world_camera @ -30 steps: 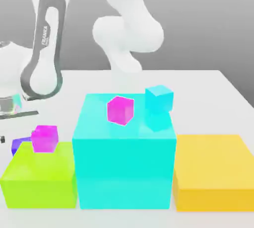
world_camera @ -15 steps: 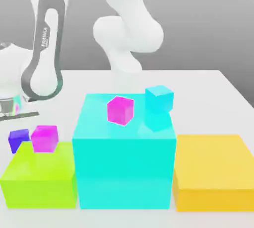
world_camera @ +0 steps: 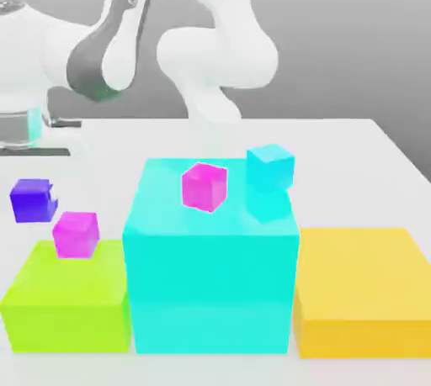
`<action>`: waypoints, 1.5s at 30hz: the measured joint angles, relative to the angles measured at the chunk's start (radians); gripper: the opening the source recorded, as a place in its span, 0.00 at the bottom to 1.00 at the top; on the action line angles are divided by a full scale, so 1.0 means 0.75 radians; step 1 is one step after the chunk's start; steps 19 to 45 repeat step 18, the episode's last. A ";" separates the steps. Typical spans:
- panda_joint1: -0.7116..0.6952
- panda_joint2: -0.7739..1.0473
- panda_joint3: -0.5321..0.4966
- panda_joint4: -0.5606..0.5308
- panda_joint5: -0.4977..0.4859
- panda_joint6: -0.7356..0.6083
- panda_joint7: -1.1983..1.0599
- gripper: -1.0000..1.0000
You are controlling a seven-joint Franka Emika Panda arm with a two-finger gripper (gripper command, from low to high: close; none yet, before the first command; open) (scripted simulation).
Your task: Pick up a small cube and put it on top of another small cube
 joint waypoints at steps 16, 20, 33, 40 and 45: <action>0.052 -0.044 0.130 -0.073 0.145 0.012 0.319 1.00; 0.052 -0.044 0.130 -0.073 0.145 0.012 0.319 1.00; 0.052 -0.044 0.130 -0.073 0.145 0.012 0.319 1.00; 0.052 -0.044 0.130 -0.073 0.145 0.012 0.319 1.00; 0.052 -0.044 0.130 -0.073 0.145 0.012 0.319 1.00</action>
